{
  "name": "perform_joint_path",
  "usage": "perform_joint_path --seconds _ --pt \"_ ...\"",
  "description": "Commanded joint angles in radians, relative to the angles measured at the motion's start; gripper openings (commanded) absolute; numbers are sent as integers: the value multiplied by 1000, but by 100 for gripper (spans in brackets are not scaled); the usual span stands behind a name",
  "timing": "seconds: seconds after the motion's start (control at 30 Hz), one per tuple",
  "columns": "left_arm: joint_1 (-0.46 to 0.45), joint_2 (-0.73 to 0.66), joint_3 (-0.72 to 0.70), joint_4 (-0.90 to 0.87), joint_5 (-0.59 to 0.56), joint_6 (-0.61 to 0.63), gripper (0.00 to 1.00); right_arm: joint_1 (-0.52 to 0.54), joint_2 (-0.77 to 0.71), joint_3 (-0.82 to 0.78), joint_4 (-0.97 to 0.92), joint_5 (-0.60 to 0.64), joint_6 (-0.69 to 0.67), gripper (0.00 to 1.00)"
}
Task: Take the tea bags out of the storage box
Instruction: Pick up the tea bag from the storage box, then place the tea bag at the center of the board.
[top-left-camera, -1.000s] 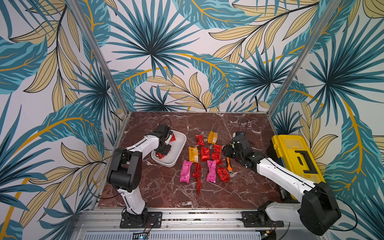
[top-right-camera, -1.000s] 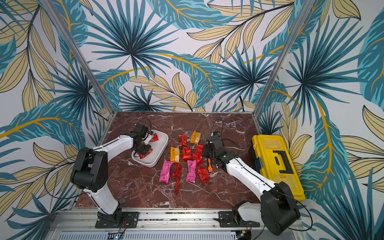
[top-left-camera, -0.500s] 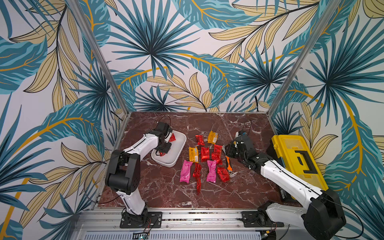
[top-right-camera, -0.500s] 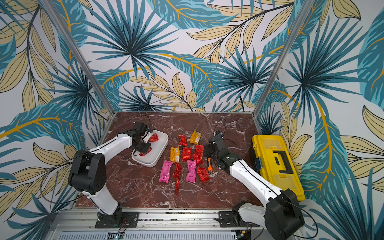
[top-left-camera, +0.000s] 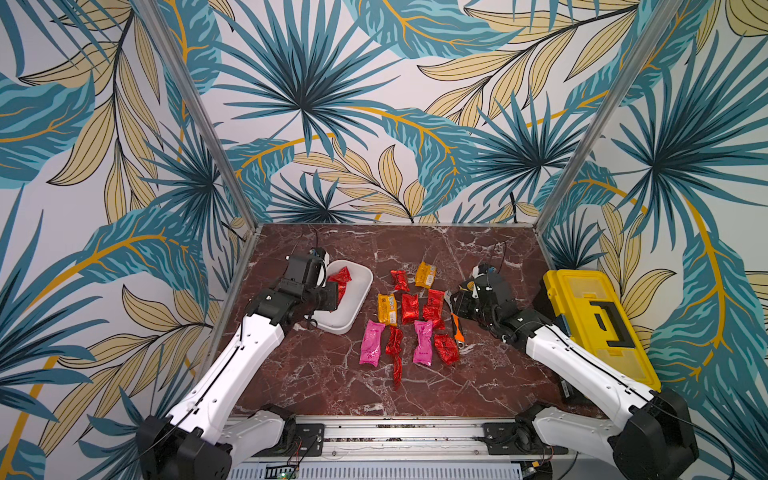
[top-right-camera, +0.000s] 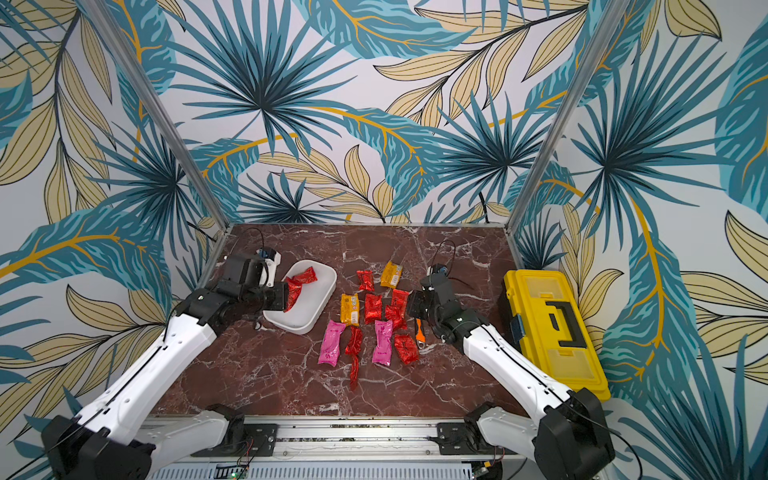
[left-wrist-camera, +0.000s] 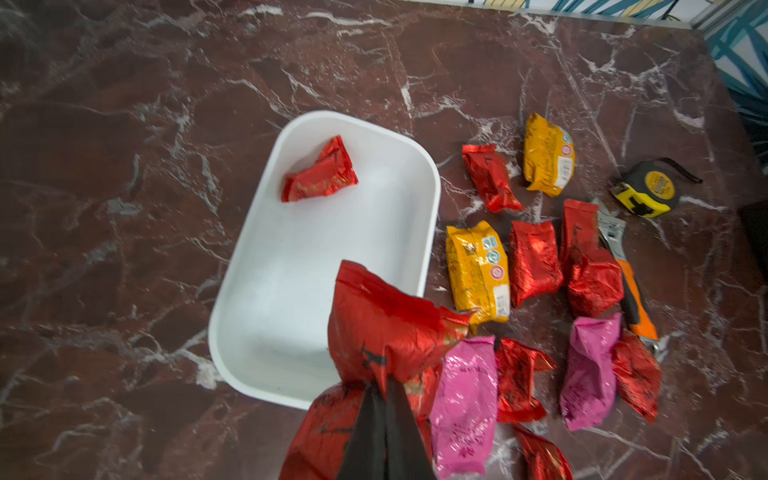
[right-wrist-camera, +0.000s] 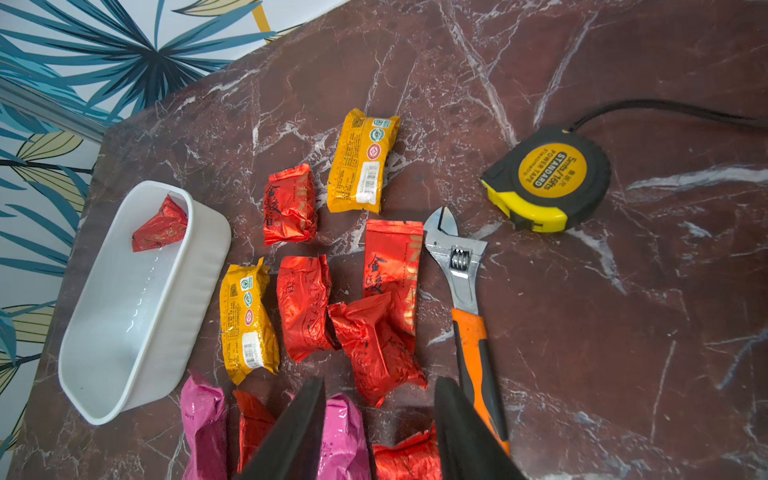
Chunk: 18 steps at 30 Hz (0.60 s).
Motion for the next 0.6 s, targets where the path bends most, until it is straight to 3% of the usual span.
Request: perform_joint_path --seconds 0.0,0.23,0.43,0.57 --pt "-65 -124 -102 -102 -57 -231 0 -2 -18 -24 -9 -13 15 48" --pt "-331 -326 -261 -244 -171 -541 0 -2 -10 -24 7 -22 20 48" --pt "-538 -330 -365 -237 -195 -708 0 -2 -11 -28 4 -18 26 48" --pt "-577 -281 -462 -92 -155 -737 0 -2 -17 -35 3 -22 31 48"
